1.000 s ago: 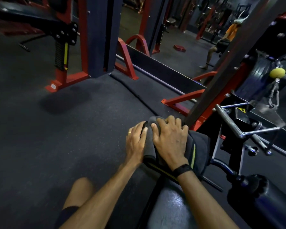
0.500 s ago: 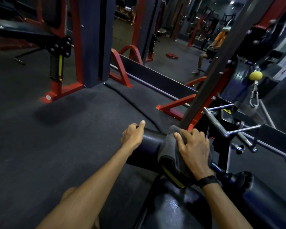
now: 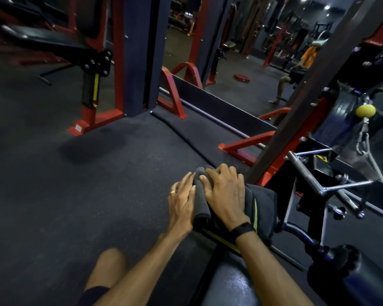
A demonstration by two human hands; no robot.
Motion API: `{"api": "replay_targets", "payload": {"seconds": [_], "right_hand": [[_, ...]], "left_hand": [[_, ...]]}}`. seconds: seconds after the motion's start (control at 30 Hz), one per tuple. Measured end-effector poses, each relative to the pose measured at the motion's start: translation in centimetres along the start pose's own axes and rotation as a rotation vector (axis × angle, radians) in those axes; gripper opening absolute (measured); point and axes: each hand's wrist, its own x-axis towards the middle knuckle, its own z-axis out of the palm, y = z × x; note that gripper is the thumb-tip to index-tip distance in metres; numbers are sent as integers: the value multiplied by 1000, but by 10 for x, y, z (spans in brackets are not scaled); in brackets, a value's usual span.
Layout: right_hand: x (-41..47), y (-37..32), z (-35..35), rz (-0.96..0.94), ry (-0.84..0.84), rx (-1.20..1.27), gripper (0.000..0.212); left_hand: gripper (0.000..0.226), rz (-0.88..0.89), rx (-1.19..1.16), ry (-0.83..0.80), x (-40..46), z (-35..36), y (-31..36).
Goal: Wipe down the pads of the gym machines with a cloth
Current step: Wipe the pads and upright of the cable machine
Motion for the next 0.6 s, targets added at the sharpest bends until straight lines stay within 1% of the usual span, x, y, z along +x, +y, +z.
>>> {"api": "replay_targets", "payload": {"seconds": [0.07,0.17,0.27,0.37,0.43,0.47,0.6], "right_hand": [[-2,7,-3,-36,17,31,31],[-11,30,-12,-65,48,29,34],[-20,60,-21,18,72,-8,37],[-31,86,-29,105,92,-39,33],[-36,91,-30,144,92,-34,25],[-36,90,-29,154,88,-41,24],[-26,78,-24,185,60,-84,23]], "left_hand": [[80,-25,-38,-28,3,-5,-2],[61,-121,-100,-1,14,-8,1],[46,-263,-90,-1,35,-8,20],[48,-368,23,-84,47,-2,37],[50,-374,78,-125,48,5,35],[47,-357,105,-123,46,7,33],[37,-231,191,-106,40,3,35]]}}
